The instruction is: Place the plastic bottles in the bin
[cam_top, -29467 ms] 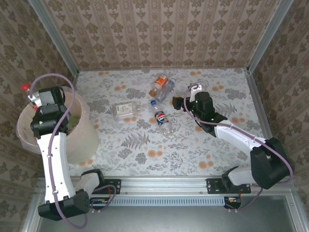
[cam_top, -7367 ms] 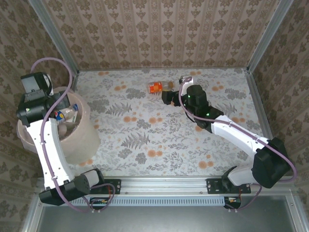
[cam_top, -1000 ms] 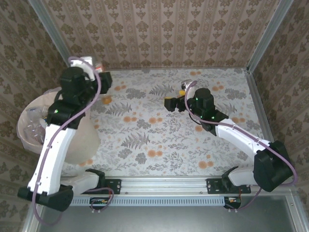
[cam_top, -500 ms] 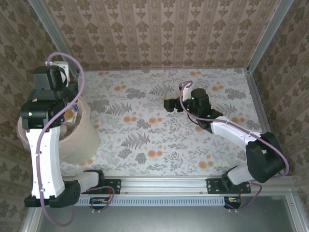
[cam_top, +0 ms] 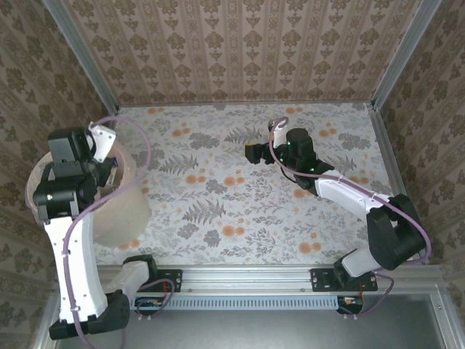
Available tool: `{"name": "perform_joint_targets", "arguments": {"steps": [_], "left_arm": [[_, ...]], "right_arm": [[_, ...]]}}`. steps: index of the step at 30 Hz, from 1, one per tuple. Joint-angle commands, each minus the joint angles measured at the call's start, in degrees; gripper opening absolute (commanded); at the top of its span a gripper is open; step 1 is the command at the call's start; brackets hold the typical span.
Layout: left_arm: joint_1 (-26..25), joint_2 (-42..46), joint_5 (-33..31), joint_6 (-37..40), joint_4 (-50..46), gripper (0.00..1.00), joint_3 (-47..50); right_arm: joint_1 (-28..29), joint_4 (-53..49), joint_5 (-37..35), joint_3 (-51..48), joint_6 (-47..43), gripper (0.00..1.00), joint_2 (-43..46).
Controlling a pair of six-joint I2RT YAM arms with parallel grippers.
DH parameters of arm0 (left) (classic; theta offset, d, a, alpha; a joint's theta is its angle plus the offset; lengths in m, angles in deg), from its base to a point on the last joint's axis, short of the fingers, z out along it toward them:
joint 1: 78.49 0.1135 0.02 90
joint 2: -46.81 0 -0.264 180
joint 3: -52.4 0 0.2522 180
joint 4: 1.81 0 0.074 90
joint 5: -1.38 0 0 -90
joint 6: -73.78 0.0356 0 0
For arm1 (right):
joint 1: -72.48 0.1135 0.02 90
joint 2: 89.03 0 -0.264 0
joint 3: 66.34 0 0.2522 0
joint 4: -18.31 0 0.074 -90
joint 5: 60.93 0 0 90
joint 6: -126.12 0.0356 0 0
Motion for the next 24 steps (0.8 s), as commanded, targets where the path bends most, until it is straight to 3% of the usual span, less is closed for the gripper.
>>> {"name": "perform_joint_targets", "arguments": {"steps": [1,8,17,20,24], "left_arm": [[0.46,1.23,3.95,5.53,1.80,0.61,2.14],[1.02,-2.76,5.35,4.64,0.41,0.88,-0.60],[4.73,-3.66,9.84,-2.02,3.13,0.89,-4.39],[5.28,-5.36,11.59,-9.43,4.08,0.92,-7.01],[4.75,-5.98,19.26,-20.95,6.65,1.00,-9.74]], "right_arm": [[-0.38,-0.18,1.13,1.82,-0.95,1.00,-0.97],[-0.38,0.39,1.18,1.17,-0.84,1.00,-1.08],[-0.73,0.39,1.01,-0.02,-1.04,1.00,-0.58],[-0.72,0.40,1.03,-0.15,-0.70,1.00,-0.46],[-0.71,0.21,-0.09,-0.79,-0.17,1.00,0.37]]}}
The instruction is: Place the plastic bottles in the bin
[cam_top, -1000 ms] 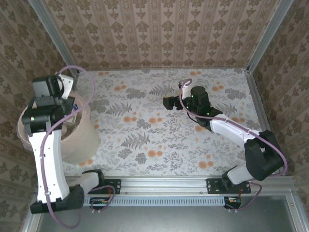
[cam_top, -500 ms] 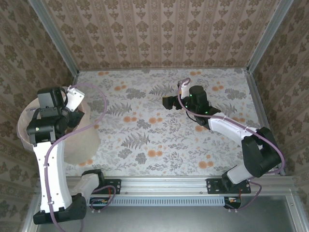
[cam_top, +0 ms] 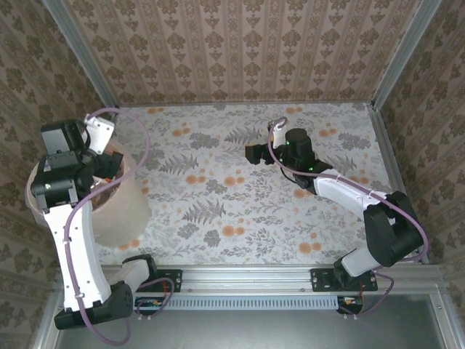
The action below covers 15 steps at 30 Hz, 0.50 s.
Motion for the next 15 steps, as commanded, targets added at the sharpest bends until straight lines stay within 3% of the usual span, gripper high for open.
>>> {"name": "perform_joint_targets", "arguments": {"steps": [1,7,15], "left_arm": [[-0.42,0.85,7.17,-13.70,5.45,1.00,-1.41],[-5.74,4.31,11.64,-28.47,18.50,1.00,4.37],[-24.61,3.03,5.63,-32.78,35.77,1.00,13.65]], "right_arm": [[-0.27,0.19,-0.52,-1.07,0.04,1.00,1.73],[-0.34,-1.99,-5.73,-2.34,0.23,1.00,4.87],[-2.84,-4.09,-16.65,-6.72,1.55,1.00,11.22]]}}
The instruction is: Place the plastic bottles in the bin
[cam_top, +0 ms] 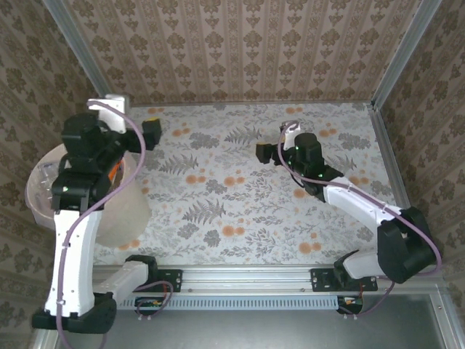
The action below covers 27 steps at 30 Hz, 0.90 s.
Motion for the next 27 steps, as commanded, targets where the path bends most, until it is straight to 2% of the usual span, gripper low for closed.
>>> {"name": "perform_joint_targets", "arguments": {"steps": [1,6,10,14,22,27], "left_arm": [[-5.64,-1.72,-2.42,-3.93,12.01,1.00,4.24],[-11.42,-6.18,-5.23,-3.56,25.54,1.00,13.21],[-12.22,-10.46,-7.11,-1.76,32.56,1.00,18.59],[-12.22,-13.96,-13.25,0.39,36.69,1.00,24.07],[-8.70,-15.81,-16.18,5.86,39.89,1.00,33.21],[-1.92,-13.88,-11.76,5.91,43.26,1.00,40.19]], "right_arm": [[-2.16,-1.75,-7.34,-2.37,1.46,1.00,3.21],[-6.56,-2.88,-13.19,-5.73,0.31,1.00,6.38],[-10.06,-2.75,-17.81,-8.52,-4.02,1.00,7.29],[-14.56,-1.84,-20.64,-11.15,-4.69,1.00,5.99],[-22.70,10.19,-11.06,-16.63,-5.52,1.00,-1.83],[-23.95,20.45,-5.72,-19.71,-9.79,1.00,-5.05]]}}
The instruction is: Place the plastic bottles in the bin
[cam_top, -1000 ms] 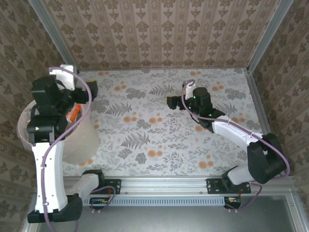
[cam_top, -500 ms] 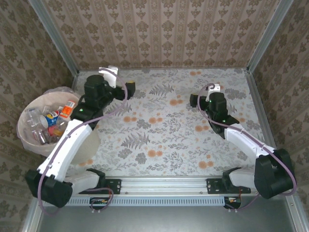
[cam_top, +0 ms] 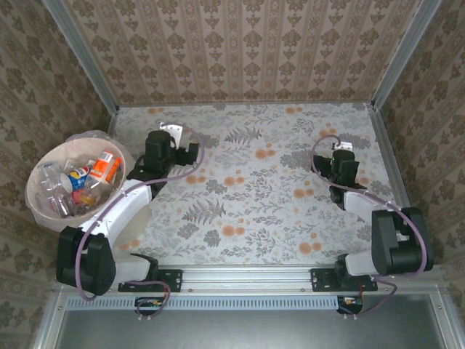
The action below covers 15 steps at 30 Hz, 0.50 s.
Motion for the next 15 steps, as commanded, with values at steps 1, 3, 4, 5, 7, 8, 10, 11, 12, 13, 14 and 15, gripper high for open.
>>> {"name": "perform_joint_targets", "arguments": {"steps": [1,3,4,5,7,8,10,11,12,13,14,15], "left_arm": [[3.77,2.18,1.99,1.67,4.87,1.00,4.16],[5.94,2.46,2.51,1.76,6.94,1.00,6.81],[6.66,2.36,2.66,1.86,7.93,1.00,7.96],[7.45,2.19,3.05,1.95,9.05,1.00,9.28],[8.71,1.50,3.69,2.04,11.09,1.00,11.14],[9.32,1.01,4.16,2.25,12.25,1.00,12.16],[10.53,-0.32,4.59,2.65,14.63,1.00,13.67],[11.45,-1.28,5.84,3.03,16.10,1.00,14.29],[12.13,-2.24,7.08,3.33,18.51,1.00,15.49],[12.64,-3.19,7.84,3.36,21.24,1.00,16.58],[13.32,-4.29,8.92,3.21,25.27,1.00,18.10],[13.64,-5.72,9.61,3.18,29.71,1.00,19.35]], "right_arm": [[-0.59,11.10,5.99,-2.04,-3.36,1.00,-0.80],[-0.91,18.74,7.51,-5.14,-3.36,1.00,-3.39],[-0.99,24.62,8.24,-7.08,-3.40,1.00,-5.57],[-0.93,30.33,9.07,-8.99,-3.95,1.00,-7.17],[-0.92,25.18,6.77,-8.03,-3.14,1.00,-5.55],[-0.54,26.56,6.07,-7.98,-3.51,1.00,-6.27],[-0.20,25.44,5.19,-7.84,-3.62,1.00,-5.80],[-0.18,26.33,5.25,-8.03,-3.63,1.00,-6.07],[-0.16,25.95,5.14,-8.10,-3.62,1.00,-5.81],[-0.20,26.17,5.14,-8.16,-3.64,1.00,-5.87],[-0.19,26.24,5.16,-8.16,-3.62,1.00,-5.93],[-0.16,26.06,5.15,-8.19,-3.62,1.00,-5.77]]}}
